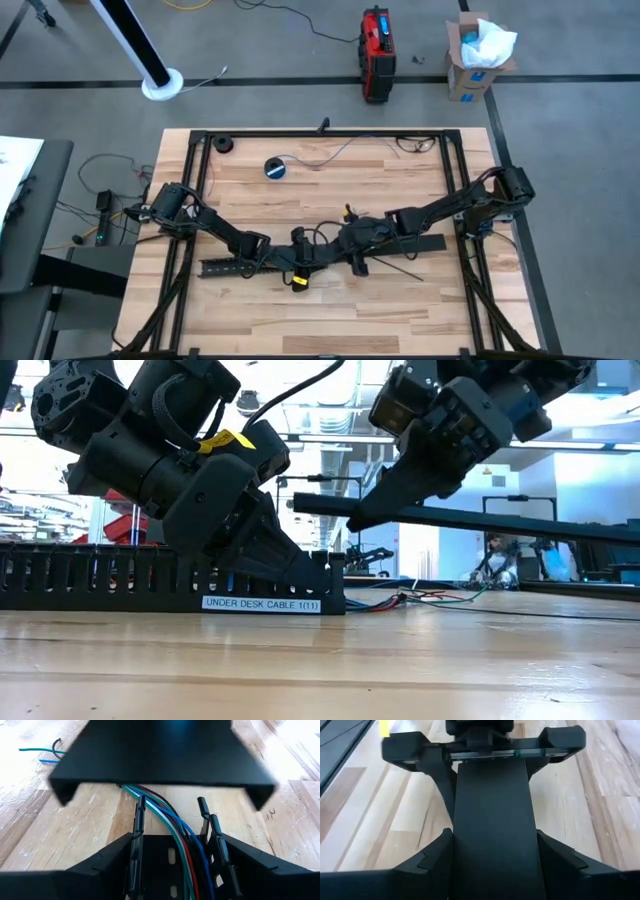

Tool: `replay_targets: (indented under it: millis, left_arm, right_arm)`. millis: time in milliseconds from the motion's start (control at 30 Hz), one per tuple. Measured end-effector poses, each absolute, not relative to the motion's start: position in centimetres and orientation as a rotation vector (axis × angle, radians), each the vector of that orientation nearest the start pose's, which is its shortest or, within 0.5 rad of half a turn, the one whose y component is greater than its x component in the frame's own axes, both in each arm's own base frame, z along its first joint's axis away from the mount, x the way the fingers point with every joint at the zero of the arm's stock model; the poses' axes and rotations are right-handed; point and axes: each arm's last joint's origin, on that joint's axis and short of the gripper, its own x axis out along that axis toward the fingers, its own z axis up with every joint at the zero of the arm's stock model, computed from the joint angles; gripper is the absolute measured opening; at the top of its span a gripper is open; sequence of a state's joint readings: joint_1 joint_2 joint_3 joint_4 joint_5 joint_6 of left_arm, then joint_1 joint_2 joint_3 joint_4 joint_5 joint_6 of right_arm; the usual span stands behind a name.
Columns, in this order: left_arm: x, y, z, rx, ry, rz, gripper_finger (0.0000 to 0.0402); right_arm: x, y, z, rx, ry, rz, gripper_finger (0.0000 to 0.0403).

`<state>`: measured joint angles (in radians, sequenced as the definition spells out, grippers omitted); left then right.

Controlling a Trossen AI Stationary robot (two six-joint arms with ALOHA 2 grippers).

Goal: Ziptie cables
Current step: Close the black cable duct with the black cable duct cover

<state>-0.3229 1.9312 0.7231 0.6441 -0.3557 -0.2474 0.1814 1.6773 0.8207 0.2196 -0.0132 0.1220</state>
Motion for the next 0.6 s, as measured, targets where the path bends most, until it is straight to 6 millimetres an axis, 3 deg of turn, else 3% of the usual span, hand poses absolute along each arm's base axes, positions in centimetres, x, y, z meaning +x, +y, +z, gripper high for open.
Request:
replay_targets:
  millis: [300, 600]
  left_arm:
    - [32.2, -9.7, 9.2, -0.054, 0.523, 0.098, 0.0244]
    - [32.2, -9.6, 9.2, -0.047, 0.524, 0.099, 0.0244]
  right_arm:
    - [33.0, 6.8, 14.5, 0.063, 0.693, 0.171, 0.0213]
    - [34.1, 7.6, 14.3, 0.062, 0.689, 0.197, 0.0213]
